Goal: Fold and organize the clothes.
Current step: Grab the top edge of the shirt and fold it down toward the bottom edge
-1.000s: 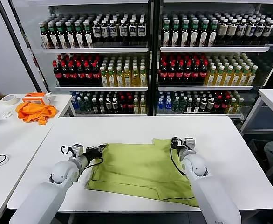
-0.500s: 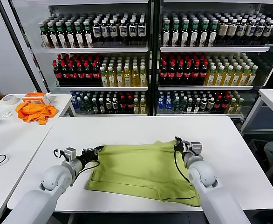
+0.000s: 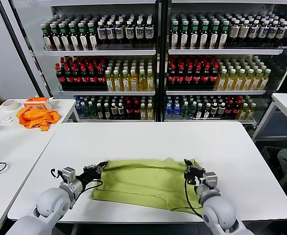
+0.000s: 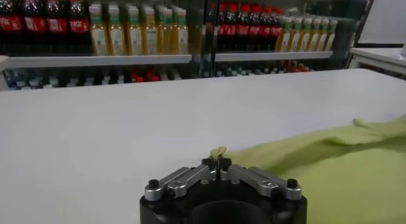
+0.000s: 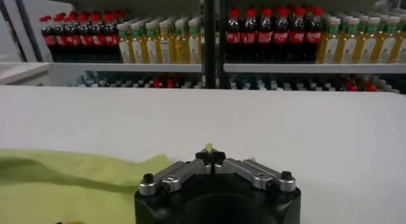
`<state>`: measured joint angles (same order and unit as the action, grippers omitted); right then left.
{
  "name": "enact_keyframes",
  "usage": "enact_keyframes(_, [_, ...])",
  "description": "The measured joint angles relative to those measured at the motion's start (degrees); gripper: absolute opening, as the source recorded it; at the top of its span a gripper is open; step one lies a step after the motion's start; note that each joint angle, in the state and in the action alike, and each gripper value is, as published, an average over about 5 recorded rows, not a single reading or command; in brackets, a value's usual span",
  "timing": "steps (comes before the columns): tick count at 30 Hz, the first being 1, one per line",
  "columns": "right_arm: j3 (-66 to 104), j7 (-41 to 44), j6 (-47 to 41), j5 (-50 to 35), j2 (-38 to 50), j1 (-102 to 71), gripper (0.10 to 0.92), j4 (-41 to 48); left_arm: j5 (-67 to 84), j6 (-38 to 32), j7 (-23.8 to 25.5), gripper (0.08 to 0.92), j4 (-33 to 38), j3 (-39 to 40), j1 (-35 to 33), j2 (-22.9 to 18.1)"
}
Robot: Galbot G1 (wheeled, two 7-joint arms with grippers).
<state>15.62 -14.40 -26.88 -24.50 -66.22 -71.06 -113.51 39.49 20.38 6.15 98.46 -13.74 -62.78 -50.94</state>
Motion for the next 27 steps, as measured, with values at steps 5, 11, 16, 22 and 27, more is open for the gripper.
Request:
enact_keyframes(5, [0.46,-0.36,-0.57,1.84,0.34,-2.37,0.105,-2.07,-0.11,-0.81,0.06,0.083,0.38,-0.08,-1.07,0.29])
enact_keyframes(11, [0.8,-0.67,-1.23,2.89,0.48,-4.33,0.105,-3.73,-0.23,-1.59,0.4,0.083,0.17,0.34,-1.27,0.3])
enact_keyframes(16, [0.89,-0.7,-1.77,3.48,0.71,-5.4,0.105,-4.87,-0.14,-2.37,0.91,0.083,-0.51,0.39,-1.29,0.6])
enact_keyframes(22, [1.34,-0.95,-2.21,4.04,1.05,-6.05,0.105,-5.48,-0.22,-2.95,1.69,0.083,-0.94,0.27,-1.58,0.89])
enact_keyframes(27, [1.41,-1.07,-2.86,4.25,1.24,-7.01,0.105,-6.63,-0.48,-3.15,2.06,0.083,-0.86,0.01,-1.97,1.0])
